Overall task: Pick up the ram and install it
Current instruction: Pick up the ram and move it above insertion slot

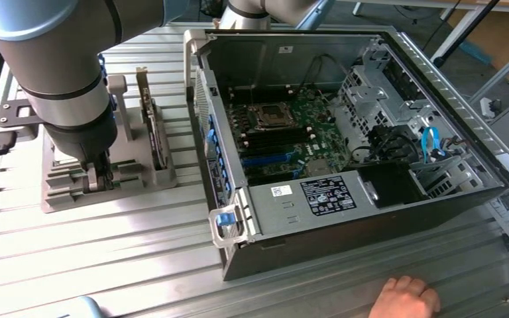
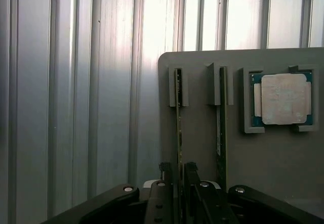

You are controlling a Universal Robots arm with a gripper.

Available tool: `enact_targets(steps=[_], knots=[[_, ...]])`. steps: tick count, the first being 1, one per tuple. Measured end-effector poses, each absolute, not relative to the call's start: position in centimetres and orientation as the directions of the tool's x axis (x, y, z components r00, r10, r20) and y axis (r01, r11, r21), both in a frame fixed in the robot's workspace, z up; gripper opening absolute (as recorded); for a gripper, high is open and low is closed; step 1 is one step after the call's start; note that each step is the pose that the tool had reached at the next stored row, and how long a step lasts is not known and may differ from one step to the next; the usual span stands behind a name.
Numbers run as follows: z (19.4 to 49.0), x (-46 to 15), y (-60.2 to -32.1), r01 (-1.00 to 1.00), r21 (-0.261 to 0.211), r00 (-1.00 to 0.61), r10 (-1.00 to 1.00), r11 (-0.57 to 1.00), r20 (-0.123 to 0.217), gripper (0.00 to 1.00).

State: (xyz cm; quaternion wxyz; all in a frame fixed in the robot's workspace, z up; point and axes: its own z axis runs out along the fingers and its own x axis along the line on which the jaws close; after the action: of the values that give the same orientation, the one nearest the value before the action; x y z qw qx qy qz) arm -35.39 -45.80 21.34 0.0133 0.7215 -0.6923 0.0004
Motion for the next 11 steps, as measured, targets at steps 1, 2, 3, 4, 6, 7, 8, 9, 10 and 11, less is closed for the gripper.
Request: enact_targets(steps=[1,2,3,4,6,7,8,9,10,11], knots=[[21.34,-35.39,-45.80,-0.999,0.019,0.042,-0.999,-0.041,0.019,0.24],[21.33,-35.39,-45.80,-0.999,0.018,0.042,-0.999,-0.041,0.019,0.24],[21.33,-35.39,-45.80,-0.999,0.018,0.042,-0.999,-0.041,0.019,0.24],[21.33,-35.39,-45.80,-0.999,0.018,0.041,-0.999,-0.041,0.019,0.24],[21.31,-35.31,-45.79,-0.999,0.018,0.042,-0.999,-0.041,0.019,0.24],[21.33,-35.27,-45.80,-0.999,0.018,0.042,-0.999,-0.041,0.019,0.24],[21.32,-35.21,-45.80,-0.999,0.018,0.042,-0.999,-0.041,0.019,0.24],[21.32,-35.18,-45.80,-0.999,0.018,0.041,-0.999,-0.041,0.019,0.24],[21.33,-35.13,-45.80,-0.999,0.018,0.042,-0.999,-0.041,0.019,0.24],[21.33,-35.10,-45.80,-0.999,0.018,0.041,-0.999,-0.041,0.019,0.24]])
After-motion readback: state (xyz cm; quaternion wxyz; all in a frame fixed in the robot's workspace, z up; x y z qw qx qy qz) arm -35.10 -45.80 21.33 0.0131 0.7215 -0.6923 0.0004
